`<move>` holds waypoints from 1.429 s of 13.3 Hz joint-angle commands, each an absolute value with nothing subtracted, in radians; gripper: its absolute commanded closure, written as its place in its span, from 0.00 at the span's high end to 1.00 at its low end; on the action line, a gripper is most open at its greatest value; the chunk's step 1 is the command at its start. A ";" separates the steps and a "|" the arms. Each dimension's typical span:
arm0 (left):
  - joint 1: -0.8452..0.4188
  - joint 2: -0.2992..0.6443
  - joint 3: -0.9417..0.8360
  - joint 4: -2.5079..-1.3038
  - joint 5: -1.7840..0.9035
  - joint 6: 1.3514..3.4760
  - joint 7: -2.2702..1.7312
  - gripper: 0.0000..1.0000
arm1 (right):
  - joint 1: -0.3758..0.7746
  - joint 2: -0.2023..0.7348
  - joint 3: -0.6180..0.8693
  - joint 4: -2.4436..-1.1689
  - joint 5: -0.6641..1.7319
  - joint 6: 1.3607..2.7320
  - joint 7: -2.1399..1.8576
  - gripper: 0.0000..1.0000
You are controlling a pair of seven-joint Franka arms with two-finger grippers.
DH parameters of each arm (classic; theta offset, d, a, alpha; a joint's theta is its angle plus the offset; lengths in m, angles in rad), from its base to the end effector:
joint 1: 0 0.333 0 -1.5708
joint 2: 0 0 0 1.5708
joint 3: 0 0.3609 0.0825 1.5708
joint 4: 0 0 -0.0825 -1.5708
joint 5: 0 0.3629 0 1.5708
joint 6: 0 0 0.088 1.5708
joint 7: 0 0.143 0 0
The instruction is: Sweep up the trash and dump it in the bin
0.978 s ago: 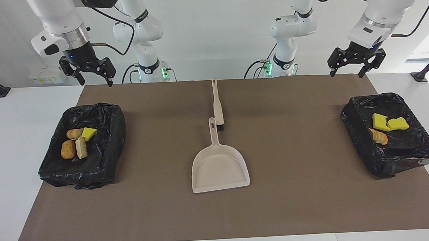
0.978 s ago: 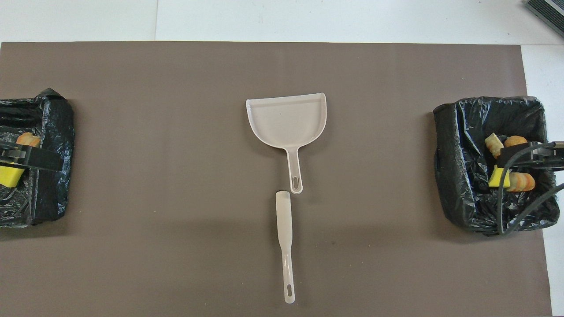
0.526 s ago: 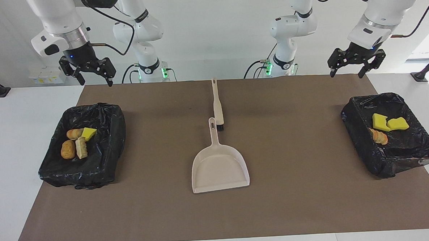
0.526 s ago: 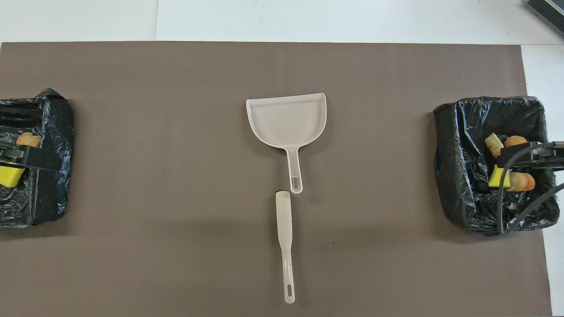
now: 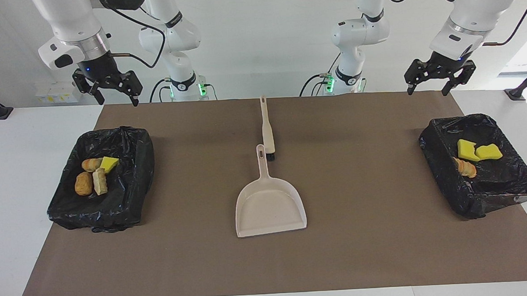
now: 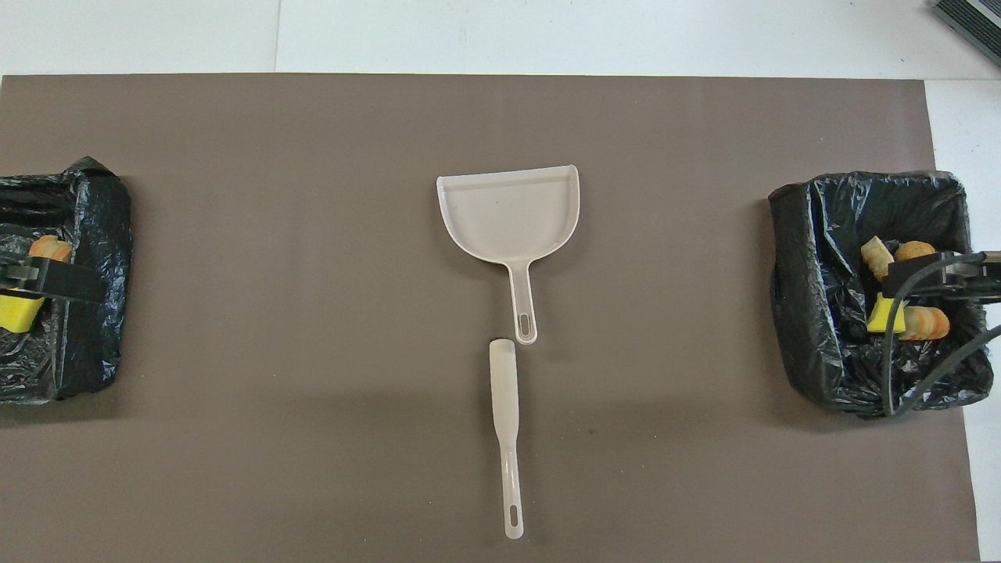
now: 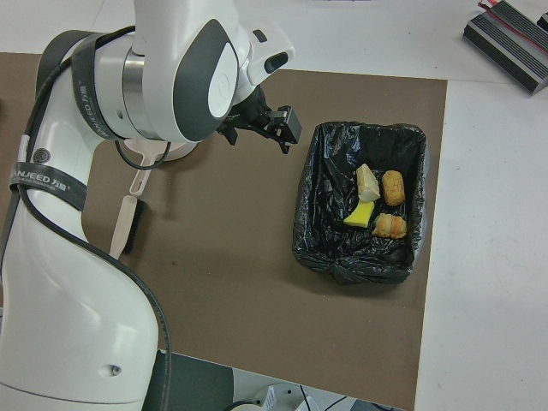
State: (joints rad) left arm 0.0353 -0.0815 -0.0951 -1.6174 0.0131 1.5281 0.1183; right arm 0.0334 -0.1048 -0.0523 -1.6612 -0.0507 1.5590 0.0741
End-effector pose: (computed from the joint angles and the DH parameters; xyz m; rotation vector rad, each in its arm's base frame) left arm 0.4987 -0.0302 0.6507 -3.1087 0.2762 0.0137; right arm 0.4941 -0.0182 0.6456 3.0931 -0.1445 0.0057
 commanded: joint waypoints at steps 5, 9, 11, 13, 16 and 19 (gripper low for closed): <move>0.028 -0.100 -0.075 -1.617 -0.032 1.536 0.126 1.00 | 0.026 -0.110 -0.051 -1.663 -0.032 1.545 0.049 1.00; -0.159 -0.100 0.124 -1.591 -0.028 1.523 0.127 1.00 | 0.026 -0.110 -0.051 -1.663 -0.032 1.545 0.049 1.00; -0.158 -0.100 0.124 -1.591 -0.028 1.522 0.127 1.00 | 0.026 -0.110 -0.051 -1.663 -0.032 1.545 0.049 1.00; -0.155 -0.100 0.124 -1.592 -0.029 1.522 0.130 1.00 | 0.026 -0.110 -0.051 -1.663 -0.032 1.545 0.049 1.00; -0.153 -0.098 0.124 -1.589 -0.026 1.529 0.132 1.00 | 0.026 -0.110 -0.051 -1.663 -0.032 1.545 0.049 1.00; -0.153 -0.098 0.124 -1.589 -0.025 1.535 0.138 1.00 | 0.026 -0.110 -0.051 -1.663 -0.032 1.545 0.049 1.00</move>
State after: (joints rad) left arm -0.1381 -0.0941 0.1082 -1.5955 -0.0212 1.5322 0.1221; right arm 0.0334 -0.1049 -0.0523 -1.6612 -0.0507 1.5590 0.0741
